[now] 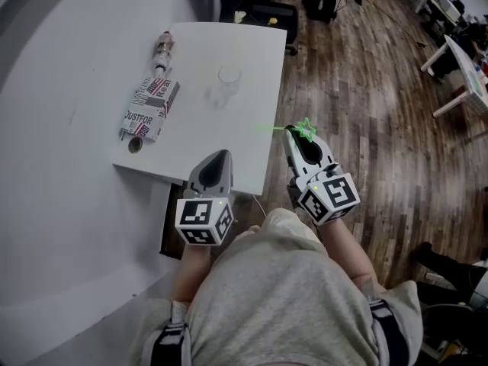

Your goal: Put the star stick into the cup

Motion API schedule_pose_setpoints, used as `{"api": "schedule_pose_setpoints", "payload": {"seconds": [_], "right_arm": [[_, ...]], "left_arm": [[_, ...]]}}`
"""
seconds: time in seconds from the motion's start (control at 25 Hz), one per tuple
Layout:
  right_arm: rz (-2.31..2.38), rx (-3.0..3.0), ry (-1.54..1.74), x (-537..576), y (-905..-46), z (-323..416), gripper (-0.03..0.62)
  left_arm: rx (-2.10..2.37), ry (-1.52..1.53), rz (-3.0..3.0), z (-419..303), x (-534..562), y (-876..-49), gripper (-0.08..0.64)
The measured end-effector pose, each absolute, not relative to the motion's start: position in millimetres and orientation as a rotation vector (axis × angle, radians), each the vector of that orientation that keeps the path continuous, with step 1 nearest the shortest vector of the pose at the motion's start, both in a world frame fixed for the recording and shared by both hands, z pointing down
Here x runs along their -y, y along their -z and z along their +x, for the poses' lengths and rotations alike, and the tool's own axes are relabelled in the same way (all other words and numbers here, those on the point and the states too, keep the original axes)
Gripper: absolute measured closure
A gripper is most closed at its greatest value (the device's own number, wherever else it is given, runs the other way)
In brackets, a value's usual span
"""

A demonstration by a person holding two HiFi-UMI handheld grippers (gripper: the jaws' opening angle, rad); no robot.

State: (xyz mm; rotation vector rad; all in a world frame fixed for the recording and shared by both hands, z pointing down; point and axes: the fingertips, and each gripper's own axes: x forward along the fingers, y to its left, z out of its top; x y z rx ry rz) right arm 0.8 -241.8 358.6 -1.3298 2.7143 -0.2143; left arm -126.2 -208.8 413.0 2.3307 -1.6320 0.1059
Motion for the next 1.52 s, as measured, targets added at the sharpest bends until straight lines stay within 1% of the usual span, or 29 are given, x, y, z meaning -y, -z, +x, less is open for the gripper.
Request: {"api": "schedule_pose_setpoints", "payload": {"seconds": [0.24, 0.8, 1.52], "right_arm": [[-1.295, -2.736, 0.209, 275, -359, -1, 0.581], [-1.094, -2.851, 0.203, 402, -361, -23, 0.581], [-0.957, -3.019, 0.371, 504, -438, -83, 0.581]], "left_arm": [[1.694, -0.109, 2.281, -132, 235, -420, 0.551], [1.878, -0.061, 2.118, -148, 331, -423, 0.551], [1.959, -0.109, 1.945, -171, 373, -456, 0.551]]}}
